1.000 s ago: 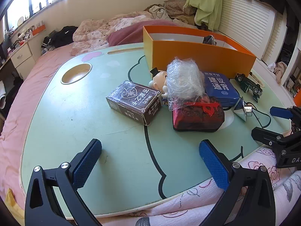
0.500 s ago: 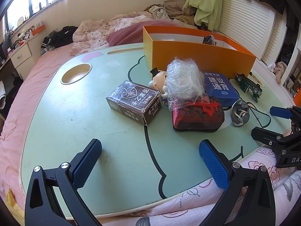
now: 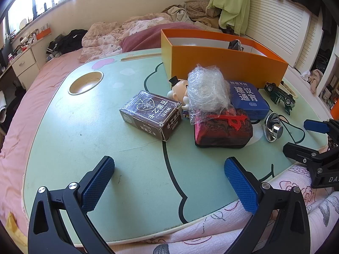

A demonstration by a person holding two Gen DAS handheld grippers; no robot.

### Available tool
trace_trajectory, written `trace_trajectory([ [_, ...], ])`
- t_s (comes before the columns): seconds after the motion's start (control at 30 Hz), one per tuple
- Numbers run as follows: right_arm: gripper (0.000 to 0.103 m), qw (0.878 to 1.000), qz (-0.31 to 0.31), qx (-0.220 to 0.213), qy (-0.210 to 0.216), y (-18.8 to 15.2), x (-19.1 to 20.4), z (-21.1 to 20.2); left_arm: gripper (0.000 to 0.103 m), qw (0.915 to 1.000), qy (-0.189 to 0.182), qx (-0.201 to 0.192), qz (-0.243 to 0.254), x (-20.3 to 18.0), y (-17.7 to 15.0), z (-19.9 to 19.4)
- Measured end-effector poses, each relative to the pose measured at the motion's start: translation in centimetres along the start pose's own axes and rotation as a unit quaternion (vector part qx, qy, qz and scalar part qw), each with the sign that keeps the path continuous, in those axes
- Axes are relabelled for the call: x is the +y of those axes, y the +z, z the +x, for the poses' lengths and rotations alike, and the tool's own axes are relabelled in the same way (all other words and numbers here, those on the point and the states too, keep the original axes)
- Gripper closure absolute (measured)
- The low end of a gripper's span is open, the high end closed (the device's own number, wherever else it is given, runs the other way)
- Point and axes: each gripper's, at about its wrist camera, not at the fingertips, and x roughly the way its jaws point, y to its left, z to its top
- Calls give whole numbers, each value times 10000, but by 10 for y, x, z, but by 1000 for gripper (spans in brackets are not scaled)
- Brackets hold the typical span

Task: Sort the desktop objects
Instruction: 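Move the right gripper toward the black toy car on the table, then grasp the black toy car with the right gripper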

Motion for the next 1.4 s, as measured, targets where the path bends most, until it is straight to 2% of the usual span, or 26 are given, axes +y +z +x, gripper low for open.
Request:
trace_trajectory([
  [0.07,1,9999,72,-57,46,3,-2,-2,0,10000,0,-1,-4,0,0,0],
  [0.2,23,9966,688,-409,183,3,-22,-15,0,10000,-4,-6,2,-2,0,-1],
  [0.33,25,9897,1200,-713,309,10,-48,-25,0,10000,-1,-7,3,-1,1,-1],
  [0.47,25,9923,1016,-676,196,27,-47,-25,0,10000,1,-9,-1,-1,0,-1],
  [0.63,33,9973,396,-572,-238,52,-24,-10,0,10000,4,-12,-4,-2,0,-1],
  [0.73,33,9988,370,-275,-189,66,-29,11,0,10000,5,-11,-4,-1,0,-1],
  [0.77,39,9989,447,-120,-98,70,-31,20,0,10000,7,-13,-3,-2,1,-2],
  [0.8,53,9987,502,-81,-39,71,-33,23,0,10000,8,-14,-5,-3,1,-2],
  [0.83,57,9985,531,-114,-45,71,-35,26,0,10000,11,-12,-3,-3,1,-2],
  [0.9,75,9985,509,-195,-30,68,-38,27,0,10000,2,-17,-7,-3,1,-3],
  [1.03,75,9970,540,-516,196,47,-38,20,0,10000,-56,-59,-44,-4,1,-5],
  [1.2,76,9912,786,-901,574,30,-44,4,0,9984,-434,-228,-294,9,2,-12],
  [1.3,76,9868,842,-1191,696,28,-46,-9,0,9954,-693,-497,-445,14,4,-25],
  [1.4,76,9887,725,-1073,758,29,-42,-7,0,9921,-807,-847,-450,13,15,-40],
])
